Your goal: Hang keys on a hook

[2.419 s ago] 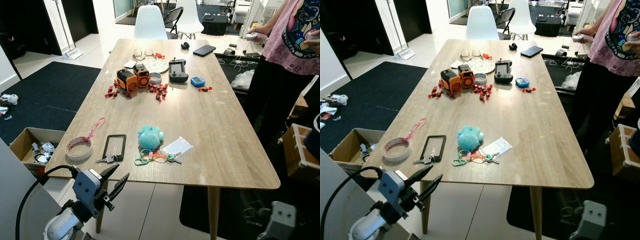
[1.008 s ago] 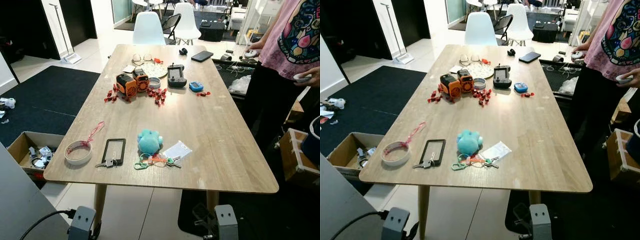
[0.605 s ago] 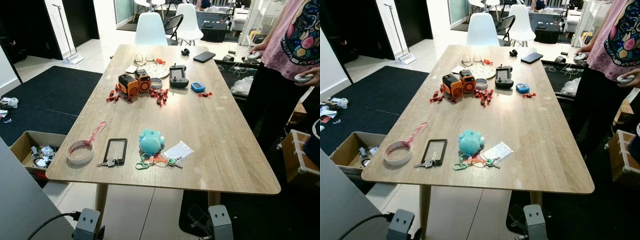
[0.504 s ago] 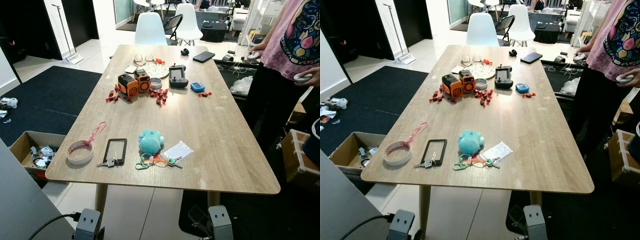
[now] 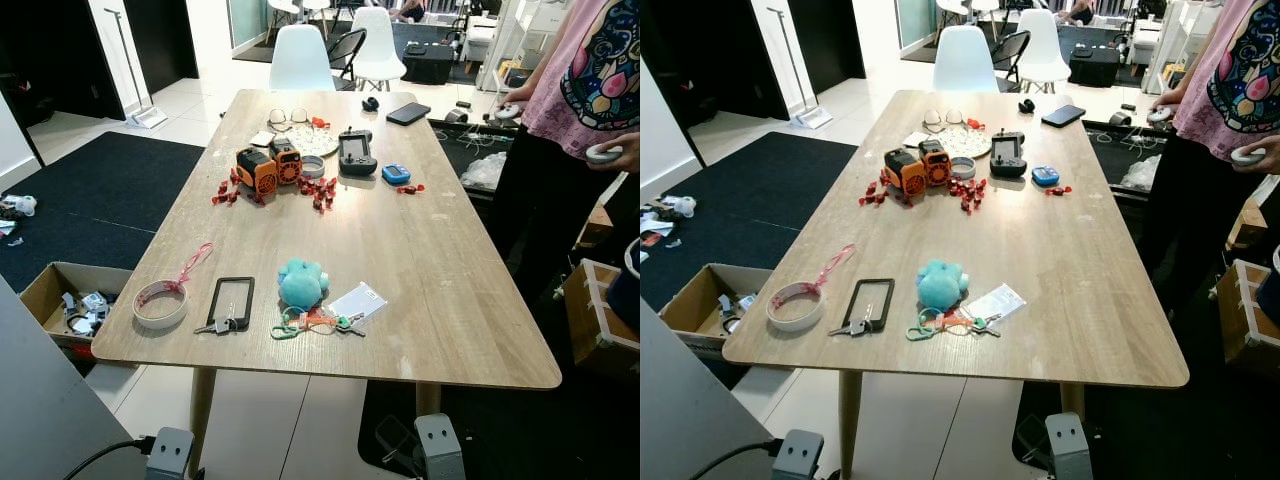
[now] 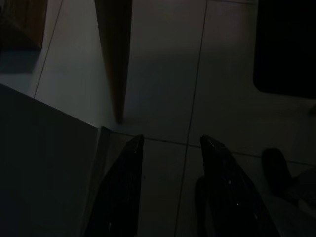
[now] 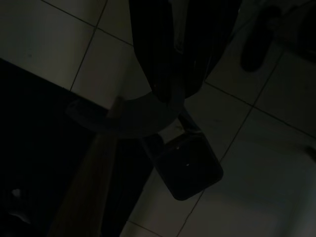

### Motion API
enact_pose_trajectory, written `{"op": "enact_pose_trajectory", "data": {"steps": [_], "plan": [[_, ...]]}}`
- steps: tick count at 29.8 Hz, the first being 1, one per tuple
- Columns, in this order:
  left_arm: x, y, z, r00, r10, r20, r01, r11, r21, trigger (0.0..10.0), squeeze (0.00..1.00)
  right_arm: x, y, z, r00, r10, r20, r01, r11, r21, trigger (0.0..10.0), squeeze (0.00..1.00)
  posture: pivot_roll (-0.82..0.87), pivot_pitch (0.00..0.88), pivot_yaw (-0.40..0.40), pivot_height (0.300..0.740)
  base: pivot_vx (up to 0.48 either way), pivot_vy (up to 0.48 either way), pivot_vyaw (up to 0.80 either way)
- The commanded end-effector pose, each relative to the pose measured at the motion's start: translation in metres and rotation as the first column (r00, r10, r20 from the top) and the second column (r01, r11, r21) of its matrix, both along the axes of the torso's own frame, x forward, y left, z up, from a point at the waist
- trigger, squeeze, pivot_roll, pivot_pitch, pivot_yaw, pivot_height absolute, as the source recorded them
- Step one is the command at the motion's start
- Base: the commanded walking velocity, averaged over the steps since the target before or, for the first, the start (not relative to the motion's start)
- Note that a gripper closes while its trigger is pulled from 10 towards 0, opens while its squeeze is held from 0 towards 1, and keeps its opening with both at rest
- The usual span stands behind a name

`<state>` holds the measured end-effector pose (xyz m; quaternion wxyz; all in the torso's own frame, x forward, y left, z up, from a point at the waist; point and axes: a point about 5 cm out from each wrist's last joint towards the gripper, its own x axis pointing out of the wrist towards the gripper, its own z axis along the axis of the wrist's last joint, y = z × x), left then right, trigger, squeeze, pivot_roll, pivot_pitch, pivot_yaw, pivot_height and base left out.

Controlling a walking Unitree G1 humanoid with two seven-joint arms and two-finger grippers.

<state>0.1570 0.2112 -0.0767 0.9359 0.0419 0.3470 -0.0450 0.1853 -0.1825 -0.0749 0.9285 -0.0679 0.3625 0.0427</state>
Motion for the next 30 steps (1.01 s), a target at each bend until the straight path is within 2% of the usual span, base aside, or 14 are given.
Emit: {"op": "enact_pose_trajectory", "data": {"steps": [1,13,30], "plan": [[-0.003,-0.004,-0.003,1.0,0.008,-0.017,-0.009,1.0,-0.011,10.0,0.0,-0.005,0.002,-0.003,1.0,0.01,-0.021,-0.01,1.0,-0.008,10.0,0.0,0.04,0.043,-0.003,0.74,0.0,0.0,0.0],[0.0,-0.002,-0.003,0.999,0.025,-0.032,-0.025,1.0,-0.015,10.0,0.0,-0.004,0.003,-0.003,1.0,0.013,-0.019,-0.013,1.0,-0.009,10.0,0.0,0.04,0.042,-0.004,0.74,0.0,0.0,0.0],[0.007,-0.007,-0.002,0.999,0.031,-0.027,-0.032,0.999,-0.021,10.0,0.0,-0.002,0.008,-0.002,0.999,0.034,-0.018,-0.034,0.999,-0.002,10.0,0.0,0.05,0.041,-0.004,0.74,-0.324,0.0,0.0]]}}
